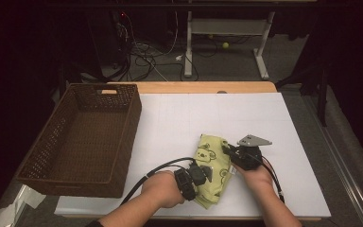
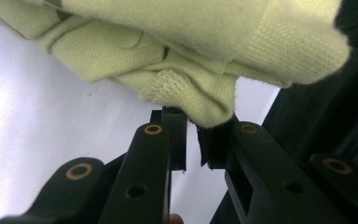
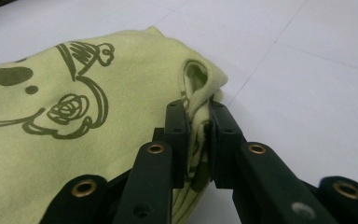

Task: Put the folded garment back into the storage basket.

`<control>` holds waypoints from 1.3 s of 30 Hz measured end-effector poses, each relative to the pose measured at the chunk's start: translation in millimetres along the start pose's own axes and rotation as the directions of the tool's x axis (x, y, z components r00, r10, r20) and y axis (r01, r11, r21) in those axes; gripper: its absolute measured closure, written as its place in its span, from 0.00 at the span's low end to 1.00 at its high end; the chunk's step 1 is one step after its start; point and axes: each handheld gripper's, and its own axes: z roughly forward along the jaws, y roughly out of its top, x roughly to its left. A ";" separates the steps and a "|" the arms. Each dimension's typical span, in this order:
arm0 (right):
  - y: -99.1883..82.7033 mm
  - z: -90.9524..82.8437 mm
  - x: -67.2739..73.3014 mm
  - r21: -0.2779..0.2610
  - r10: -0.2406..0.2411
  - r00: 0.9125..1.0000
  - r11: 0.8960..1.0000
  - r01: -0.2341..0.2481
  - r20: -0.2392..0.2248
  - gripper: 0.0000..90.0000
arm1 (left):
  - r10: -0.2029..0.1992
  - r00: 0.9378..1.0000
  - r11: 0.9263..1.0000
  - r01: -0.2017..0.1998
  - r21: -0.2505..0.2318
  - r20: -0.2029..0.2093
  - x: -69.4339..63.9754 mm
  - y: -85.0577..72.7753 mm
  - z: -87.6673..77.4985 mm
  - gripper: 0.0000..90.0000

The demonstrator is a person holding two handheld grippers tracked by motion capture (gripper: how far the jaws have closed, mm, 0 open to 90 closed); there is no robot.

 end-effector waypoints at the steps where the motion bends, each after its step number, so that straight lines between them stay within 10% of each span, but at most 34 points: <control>1: -0.1 -0.4 0.0 -0.007 -0.003 1.000 1.000 0.003 -0.001 0.90 | -0.016 1.000 1.000 0.017 -0.023 0.013 0.2 -2.0 0.4 0.88; 39: 23.5 -8.7 12.0 -0.112 -0.055 0.998 0.992 0.052 -0.024 0.91 | -0.061 0.998 0.997 0.061 -0.052 0.002 14.8 -29.7 -27.4 0.88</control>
